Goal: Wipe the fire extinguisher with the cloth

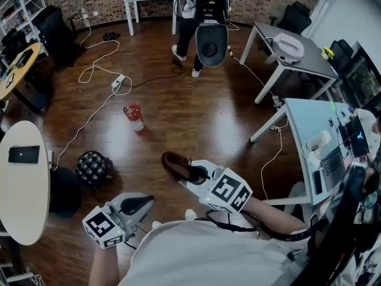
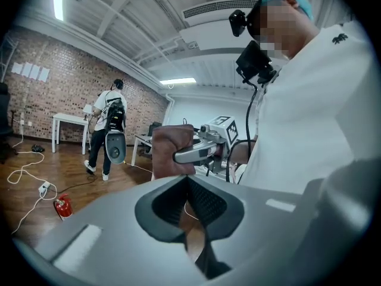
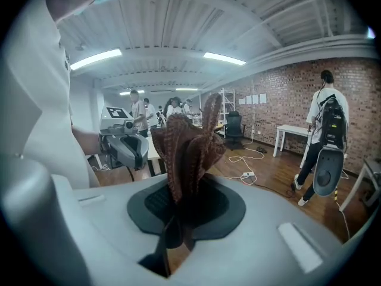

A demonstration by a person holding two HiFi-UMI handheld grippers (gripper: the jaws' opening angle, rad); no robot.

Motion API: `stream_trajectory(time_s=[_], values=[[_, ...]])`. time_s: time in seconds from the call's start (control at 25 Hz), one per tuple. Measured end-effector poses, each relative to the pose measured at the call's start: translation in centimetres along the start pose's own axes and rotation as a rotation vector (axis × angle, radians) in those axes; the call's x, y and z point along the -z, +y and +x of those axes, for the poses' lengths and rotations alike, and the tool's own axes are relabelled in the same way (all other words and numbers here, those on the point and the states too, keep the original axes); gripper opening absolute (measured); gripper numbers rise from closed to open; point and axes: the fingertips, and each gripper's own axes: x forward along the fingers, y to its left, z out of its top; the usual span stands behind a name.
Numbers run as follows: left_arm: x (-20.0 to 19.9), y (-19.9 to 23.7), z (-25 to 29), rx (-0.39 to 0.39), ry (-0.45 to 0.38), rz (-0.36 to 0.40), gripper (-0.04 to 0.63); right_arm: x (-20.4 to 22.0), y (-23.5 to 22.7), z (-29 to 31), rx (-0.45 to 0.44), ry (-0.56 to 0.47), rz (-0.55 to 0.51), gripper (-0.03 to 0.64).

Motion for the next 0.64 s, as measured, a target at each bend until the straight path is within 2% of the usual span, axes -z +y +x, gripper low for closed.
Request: stream_trajectory(time_s=[0.64], values=[[0.9,0.6,-5.5,-0.016,-0.033,0.026,0.000,-2.0,3.1,2.4,0.042,-0.006,-0.041,0.055]])
